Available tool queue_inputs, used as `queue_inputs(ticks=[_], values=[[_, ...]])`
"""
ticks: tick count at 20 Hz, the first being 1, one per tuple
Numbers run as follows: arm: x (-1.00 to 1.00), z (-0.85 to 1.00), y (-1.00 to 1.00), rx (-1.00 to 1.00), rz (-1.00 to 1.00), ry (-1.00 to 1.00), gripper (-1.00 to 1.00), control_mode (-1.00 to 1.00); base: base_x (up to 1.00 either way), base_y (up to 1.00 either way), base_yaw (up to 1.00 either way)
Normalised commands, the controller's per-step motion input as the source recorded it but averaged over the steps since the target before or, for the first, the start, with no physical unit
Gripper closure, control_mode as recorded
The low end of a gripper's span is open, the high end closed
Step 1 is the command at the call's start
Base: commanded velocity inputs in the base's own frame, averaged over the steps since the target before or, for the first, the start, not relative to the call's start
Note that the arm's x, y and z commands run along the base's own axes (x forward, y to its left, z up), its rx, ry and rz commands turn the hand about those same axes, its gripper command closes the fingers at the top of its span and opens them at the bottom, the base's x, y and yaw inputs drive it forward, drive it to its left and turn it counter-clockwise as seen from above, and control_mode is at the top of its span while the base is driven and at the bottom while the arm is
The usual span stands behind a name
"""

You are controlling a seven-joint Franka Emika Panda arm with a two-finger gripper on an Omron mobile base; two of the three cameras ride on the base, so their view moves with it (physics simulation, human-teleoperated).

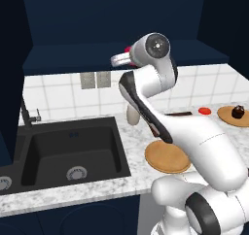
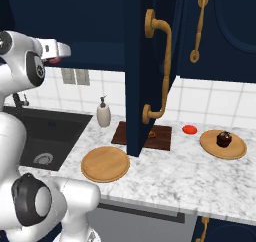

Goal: From the different types of pastries on the counter, select a croissant and place it on the cutting board. Then retrieve a jar of jam from the cabinet and place it alongside the croissant on the cutting board.

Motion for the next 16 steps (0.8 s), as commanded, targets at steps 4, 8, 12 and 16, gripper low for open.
queue_inputs(ticks=[4, 8, 12, 16], values=[[-1.0, 0.01, -0.29, 0.0, -0.15, 0.0, 1.0, -1.0, 0.0, 0.0, 0.0], [-1.0, -0.22, -0.32, 0.0, -0.44, 0.0, 1.0, -1.0, 0.0, 0.0, 0.0], [-0.82, -0.47, -0.19, 0.0, -0.51, 0.03, 1.0, -1.0, 0.0, 0.0, 0.0], [-0.24, -0.69, -0.17, 0.02, -0.48, 0.09, 1.0, -1.0, 0.0, 0.0, 0.0]])
